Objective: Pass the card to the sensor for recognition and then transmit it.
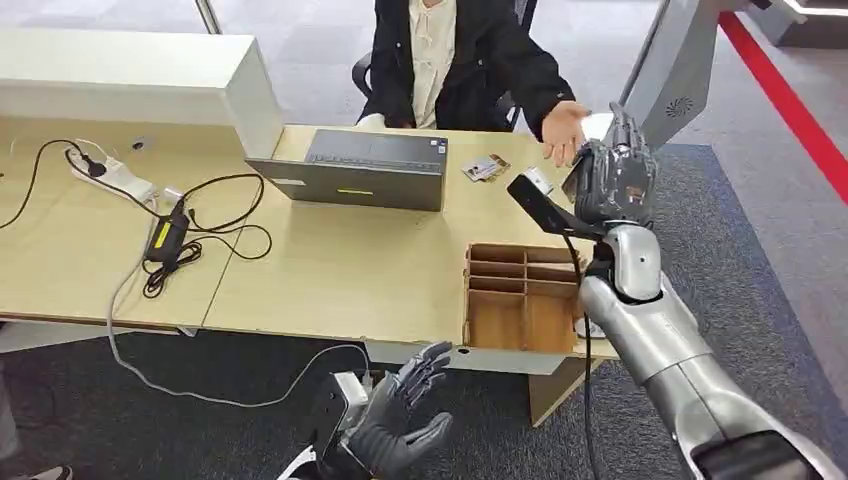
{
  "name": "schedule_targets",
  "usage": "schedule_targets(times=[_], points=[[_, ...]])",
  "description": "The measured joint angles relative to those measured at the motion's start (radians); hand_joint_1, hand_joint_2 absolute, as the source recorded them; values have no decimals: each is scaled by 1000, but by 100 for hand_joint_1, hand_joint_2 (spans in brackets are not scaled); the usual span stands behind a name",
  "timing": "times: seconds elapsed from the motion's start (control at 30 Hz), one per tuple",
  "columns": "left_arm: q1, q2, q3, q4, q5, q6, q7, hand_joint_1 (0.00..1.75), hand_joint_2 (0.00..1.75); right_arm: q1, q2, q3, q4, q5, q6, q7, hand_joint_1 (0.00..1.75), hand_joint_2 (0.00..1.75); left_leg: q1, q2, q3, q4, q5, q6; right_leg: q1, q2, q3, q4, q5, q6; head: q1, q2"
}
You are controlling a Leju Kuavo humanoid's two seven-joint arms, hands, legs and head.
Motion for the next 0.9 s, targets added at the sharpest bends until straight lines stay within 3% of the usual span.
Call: schedule_targets(times=[0.37,0.4,0.67,0.9], points=[[-32,-33,0,31,-9,-58,-6,0,175,-212,78,21,195,-59,87,-48,175,175,0,0,0,0,1,0,0,0,0,1,0,0,0,0],[-33,-35,0,34,-11,-60,-6,0,0,-230,91,24,218,-67,95,-48,175,175,0,0,0,0,1,0,0,0,0,1,0,0,0,0],[-50,-51,0,57,-19,-74,-6,0,0,-316,176,42,363,-64,120,-27,175,175,0,0,0,0,1,0,0,0,0,1,0,0,0,0],[-40,-70,0,67,-29,-48,15,0,0,-320,220,58,459,-80,131,0,175,175,0,0,0,0,1,0,0,0,0,1,0,0,0,0]])
